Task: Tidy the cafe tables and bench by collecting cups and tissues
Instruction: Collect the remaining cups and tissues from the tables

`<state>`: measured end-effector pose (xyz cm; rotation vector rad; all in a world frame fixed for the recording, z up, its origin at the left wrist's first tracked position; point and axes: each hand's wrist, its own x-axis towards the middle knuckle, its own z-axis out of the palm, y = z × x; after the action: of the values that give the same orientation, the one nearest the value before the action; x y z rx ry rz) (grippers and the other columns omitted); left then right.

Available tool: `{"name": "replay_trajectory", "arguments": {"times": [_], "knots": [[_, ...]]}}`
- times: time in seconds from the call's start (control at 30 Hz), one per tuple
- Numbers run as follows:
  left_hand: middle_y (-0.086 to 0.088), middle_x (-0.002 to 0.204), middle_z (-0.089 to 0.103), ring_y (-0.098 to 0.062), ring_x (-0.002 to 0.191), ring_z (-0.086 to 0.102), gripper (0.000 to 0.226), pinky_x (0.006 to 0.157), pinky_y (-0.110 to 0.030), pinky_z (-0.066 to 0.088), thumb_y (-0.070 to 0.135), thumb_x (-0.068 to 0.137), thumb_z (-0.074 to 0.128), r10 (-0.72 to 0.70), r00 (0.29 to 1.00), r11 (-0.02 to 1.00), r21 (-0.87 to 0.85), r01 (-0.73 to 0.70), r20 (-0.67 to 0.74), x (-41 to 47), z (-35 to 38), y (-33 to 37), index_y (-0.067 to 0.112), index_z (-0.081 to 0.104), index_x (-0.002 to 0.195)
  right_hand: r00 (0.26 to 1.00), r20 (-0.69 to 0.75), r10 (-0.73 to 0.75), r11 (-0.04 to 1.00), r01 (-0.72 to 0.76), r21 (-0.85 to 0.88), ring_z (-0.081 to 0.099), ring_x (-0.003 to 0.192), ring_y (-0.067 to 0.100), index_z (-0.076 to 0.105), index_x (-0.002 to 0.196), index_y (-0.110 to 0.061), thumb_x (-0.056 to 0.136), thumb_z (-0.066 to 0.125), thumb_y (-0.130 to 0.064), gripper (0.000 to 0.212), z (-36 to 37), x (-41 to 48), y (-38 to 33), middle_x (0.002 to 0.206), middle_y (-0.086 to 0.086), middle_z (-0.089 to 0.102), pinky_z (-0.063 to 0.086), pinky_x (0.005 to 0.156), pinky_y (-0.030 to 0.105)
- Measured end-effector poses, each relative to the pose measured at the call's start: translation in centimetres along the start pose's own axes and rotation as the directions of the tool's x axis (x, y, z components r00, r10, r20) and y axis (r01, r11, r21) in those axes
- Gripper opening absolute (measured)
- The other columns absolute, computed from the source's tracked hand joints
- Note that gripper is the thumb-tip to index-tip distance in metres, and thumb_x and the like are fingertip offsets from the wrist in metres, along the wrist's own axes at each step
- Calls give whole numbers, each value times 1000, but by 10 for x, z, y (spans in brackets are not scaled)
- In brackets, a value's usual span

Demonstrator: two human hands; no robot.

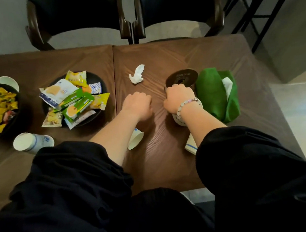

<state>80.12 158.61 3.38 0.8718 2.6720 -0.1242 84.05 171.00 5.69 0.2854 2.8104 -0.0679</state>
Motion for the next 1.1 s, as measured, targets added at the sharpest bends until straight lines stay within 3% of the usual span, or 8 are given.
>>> {"name": "replay_trajectory", "arguments": {"times": [0.47, 0.63, 0.73, 0.8, 0.87, 0.97, 1.03, 1.1], "knots": [[-11, 129, 52, -28, 121, 46, 37, 94, -39, 40, 29, 94, 45, 26, 998, 1000, 3, -27, 49, -15, 7, -16, 14, 50, 127, 995, -72, -75, 996, 78, 43, 43, 118, 31, 54, 118, -6, 91, 45, -20, 32, 19, -25, -10, 127, 14, 50, 37, 93, 41], [-12, 131, 48, -29, 123, 44, 39, 96, -40, 39, 19, 92, 46, 25, 994, 998, 53, -30, 103, -30, 16, -28, 12, 45, 131, 944, -304, -129, 992, 126, -30, 61, 75, 35, 63, 77, -2, 63, 67, -11, 17, 49, -57, 19, 79, 18, 63, 49, 65, 39], [-12, 132, 46, -30, 124, 42, 43, 98, -41, 38, 14, 91, 46, 9, 995, 998, 66, -16, 98, -38, 16, -33, 12, 42, 134, 957, -274, -98, 994, 83, -64, 59, 65, 31, 62, 71, -5, 66, 45, -21, 23, 65, -82, 35, 73, 13, 62, 44, 55, 32], [-11, 132, 45, -29, 125, 41, 45, 98, -41, 37, 11, 90, 46, -8, 996, 998, 67, 2, 92, -43, 18, -35, 12, 41, 135, 960, -246, -137, 989, 120, -85, 59, 71, 31, 63, 78, -5, 66, 38, -26, 35, 75, -96, 46, 81, 13, 62, 44, 58, 33], [-11, 132, 45, -29, 125, 41, 45, 98, -41, 37, 11, 90, 46, -20, 997, 998, 63, 15, 76, -46, 19, -36, 12, 41, 134, 967, -155, -204, 977, 191, -94, 58, 94, 32, 64, 102, -5, 68, 51, -28, 43, 82, -108, 54, 102, 13, 61, 46, 74, 39], [-11, 131, 45, -29, 124, 41, 44, 98, -41, 37, 11, 90, 47, -22, 998, 998, 60, 19, 57, -50, 21, -32, 11, 42, 133, 959, 88, -271, 935, 284, -214, 37, 128, 26, 37, 139, -13, 71, 61, -34, 75, 87, -117, 61, 136, 6, 41, 34, 103, 39], [-10, 131, 44, -28, 124, 41, 45, 98, -40, 37, 10, 90, 47, -10, 998, 998, 63, 7, 55, -51, 22, -29, 12, 41, 134, 954, 142, -265, 900, 297, -318, 27, 134, 24, 24, 144, -16, 76, 59, -34, 78, 89, -117, 60, 143, 5, 31, 28, 108, 42], [-10, 131, 44, -28, 124, 41, 47, 97, -39, 38, 10, 89, 48, -5, 999, 998, 65, 1, 53, -52, 21, -27, 13, 40, 135, 957, 138, -255, 874, 289, -390, 23, 136, 25, 19, 145, -14, 88, 51, -26, 66, 93, -117, 58, 145, 6, 28, 28, 109, 46]]}}
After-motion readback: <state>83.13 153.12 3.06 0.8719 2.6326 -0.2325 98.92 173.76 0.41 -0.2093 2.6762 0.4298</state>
